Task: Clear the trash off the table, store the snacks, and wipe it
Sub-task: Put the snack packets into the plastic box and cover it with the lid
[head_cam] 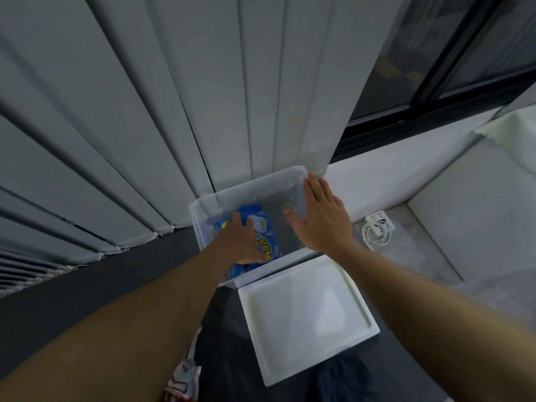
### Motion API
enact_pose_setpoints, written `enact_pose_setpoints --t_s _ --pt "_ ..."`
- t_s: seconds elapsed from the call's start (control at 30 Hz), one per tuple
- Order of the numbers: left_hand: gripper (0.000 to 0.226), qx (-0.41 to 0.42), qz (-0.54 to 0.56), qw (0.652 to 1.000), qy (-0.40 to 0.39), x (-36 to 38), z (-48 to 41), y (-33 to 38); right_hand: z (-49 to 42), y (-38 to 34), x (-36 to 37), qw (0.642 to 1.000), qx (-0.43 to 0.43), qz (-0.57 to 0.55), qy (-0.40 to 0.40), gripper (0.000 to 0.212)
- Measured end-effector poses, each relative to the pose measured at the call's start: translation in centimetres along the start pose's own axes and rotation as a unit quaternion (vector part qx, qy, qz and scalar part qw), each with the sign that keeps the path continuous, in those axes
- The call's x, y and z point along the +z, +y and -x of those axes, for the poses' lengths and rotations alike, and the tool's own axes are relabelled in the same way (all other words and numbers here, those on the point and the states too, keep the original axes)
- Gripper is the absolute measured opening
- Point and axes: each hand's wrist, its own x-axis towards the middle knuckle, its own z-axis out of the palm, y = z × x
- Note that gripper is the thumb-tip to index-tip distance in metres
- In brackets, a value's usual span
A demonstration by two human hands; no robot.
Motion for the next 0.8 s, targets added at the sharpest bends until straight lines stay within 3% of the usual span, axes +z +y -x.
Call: enact_pose_setpoints --t_s 0.1,0.2,0.67,0.8 --pt "0.117 0.032 -0.113 0.992 0.054 0.4 -0.7 -0.6 0.0 0.0 0.2 1.000 0.002 0.002 0.001 0.088" --pt "0.111 0.060 -0.153 0.986 0.028 1.2 -1.6 -1.1 -0.1 0.0 0.2 1.000 0.004 0.009 0.003 0.087" --pt "0.110 0.023 -0.125 0.992 -0.008 2.4 -2.5 -1.6 -0.2 -0.1 0.2 1.000 0.008 0.017 0.002 0.087" --pt "0.104 0.022 -0.133 0.991 0.017 1.0 -1.2 -1.8 -0.1 -0.3 -0.1 1.000 -0.002 0.023 0.002 0.084"
